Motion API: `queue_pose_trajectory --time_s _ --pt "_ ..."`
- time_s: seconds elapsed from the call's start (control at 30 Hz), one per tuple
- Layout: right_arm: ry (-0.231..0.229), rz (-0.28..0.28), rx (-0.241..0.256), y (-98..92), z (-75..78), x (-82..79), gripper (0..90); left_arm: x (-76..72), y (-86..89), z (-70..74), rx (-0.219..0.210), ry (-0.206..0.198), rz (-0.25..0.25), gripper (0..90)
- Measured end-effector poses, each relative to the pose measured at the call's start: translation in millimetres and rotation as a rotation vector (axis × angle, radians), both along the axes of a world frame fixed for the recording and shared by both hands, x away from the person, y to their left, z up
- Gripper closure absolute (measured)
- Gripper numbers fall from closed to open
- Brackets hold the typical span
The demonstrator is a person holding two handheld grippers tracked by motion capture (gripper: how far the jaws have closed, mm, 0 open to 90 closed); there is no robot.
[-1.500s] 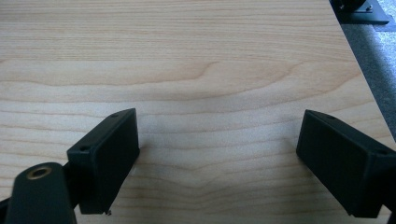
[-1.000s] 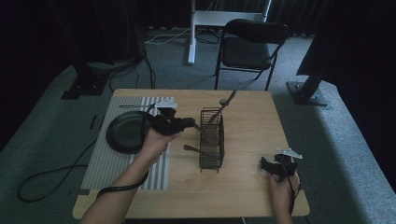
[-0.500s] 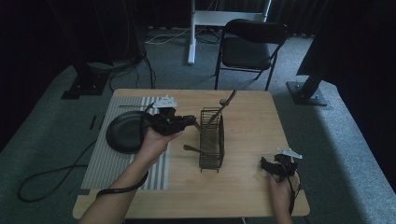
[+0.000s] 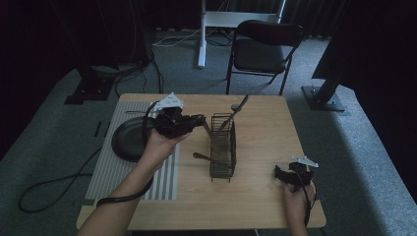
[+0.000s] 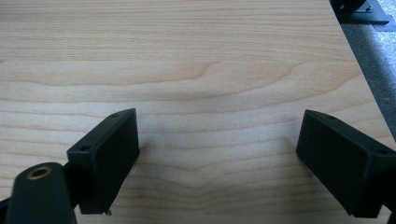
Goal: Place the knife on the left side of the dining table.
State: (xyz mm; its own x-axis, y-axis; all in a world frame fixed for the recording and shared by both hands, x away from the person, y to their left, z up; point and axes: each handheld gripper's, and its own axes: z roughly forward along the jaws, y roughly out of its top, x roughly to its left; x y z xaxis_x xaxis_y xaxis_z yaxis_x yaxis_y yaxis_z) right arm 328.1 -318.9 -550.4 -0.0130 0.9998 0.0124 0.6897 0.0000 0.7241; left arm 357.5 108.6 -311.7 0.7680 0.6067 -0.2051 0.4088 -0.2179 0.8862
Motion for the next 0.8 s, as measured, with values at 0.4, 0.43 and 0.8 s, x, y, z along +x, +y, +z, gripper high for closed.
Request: queue_pose_trajectory --time_s 0.4,0.43,0.8 --pt "0.001 0.0 0.0 0.0 0.0 -0.1 12.2 -17.3 19.2 33.3 -0.057 -0.085 0.008 84.0" --pt "0.001 0.0 0.0 0.0 0.0 -0.1 12.1 -18.8 21.5 36.0 -0.056 -0.095 0.01 84.0" --pt "0.001 0.0 0.0 0.0 0.0 -0.1 12.1 -27.1 64.2 54.7 -0.092 -0.121 0.107 84.0"
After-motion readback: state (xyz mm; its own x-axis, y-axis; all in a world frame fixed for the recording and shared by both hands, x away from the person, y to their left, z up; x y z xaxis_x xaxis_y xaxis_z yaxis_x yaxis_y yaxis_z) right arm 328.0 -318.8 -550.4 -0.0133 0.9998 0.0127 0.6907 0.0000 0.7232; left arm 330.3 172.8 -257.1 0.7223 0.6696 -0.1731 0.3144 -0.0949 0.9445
